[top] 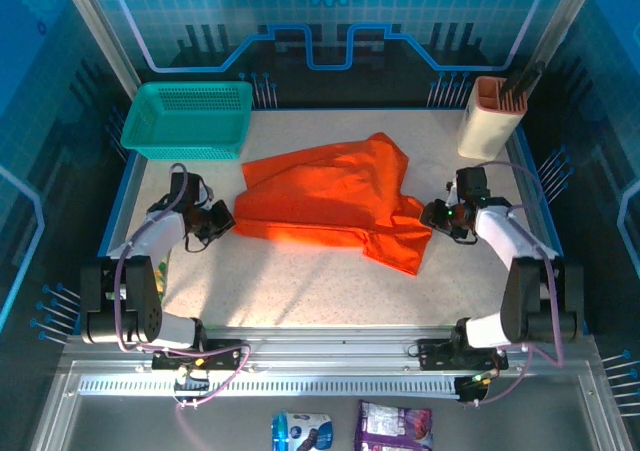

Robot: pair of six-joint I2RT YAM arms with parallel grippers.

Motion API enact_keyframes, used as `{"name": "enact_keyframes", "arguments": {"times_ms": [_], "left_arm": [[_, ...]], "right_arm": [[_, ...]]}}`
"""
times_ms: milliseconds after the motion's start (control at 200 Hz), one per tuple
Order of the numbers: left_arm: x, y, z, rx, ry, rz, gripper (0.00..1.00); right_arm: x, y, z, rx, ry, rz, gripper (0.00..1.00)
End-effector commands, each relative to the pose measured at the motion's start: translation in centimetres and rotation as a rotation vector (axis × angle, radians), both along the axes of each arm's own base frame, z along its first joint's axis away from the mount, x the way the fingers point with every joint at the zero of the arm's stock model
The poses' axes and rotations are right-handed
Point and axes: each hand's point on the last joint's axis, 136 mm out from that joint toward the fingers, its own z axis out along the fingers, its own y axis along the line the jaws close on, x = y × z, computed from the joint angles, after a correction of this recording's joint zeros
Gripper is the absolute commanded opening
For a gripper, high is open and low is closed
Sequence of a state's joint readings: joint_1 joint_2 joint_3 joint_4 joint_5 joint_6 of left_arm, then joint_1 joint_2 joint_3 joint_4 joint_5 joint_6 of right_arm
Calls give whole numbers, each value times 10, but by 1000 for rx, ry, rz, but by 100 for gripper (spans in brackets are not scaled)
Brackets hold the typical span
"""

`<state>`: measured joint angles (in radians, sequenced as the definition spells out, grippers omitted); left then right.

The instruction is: Fold the inside-out t-shirt

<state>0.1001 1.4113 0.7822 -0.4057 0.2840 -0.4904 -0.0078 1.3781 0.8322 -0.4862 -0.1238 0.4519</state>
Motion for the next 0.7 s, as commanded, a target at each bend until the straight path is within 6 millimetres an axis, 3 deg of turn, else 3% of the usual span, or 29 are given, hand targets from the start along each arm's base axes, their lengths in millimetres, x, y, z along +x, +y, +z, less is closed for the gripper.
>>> {"name": "enact_keyframes", "arguments": {"times_ms": [0,95,185,360,435,535,695], "left_arm": [[10,5,9,17,-35,-12,0],[9,5,10,17,-37,-13,0],[9,4,11,13,-40,-14,0],[6,3,12,13,-39,-14,0],[4,3,12,13,-38,-15,0],[3,2,13,7,-38,-16,0],[3,2,14,1,-45,-10,0]], "right_arm": [[-32,33,2,33,59,119,45],[-52,63,-8,109,124,192,45],[-69,76,-28,122,189,217,47],[-89,61,-66,64,303,135,51],[-88,59,-63,62,295,113,52],[-83,58,-42,58,241,110,52],[-94,42,-24,-8,221,65,47]]}}
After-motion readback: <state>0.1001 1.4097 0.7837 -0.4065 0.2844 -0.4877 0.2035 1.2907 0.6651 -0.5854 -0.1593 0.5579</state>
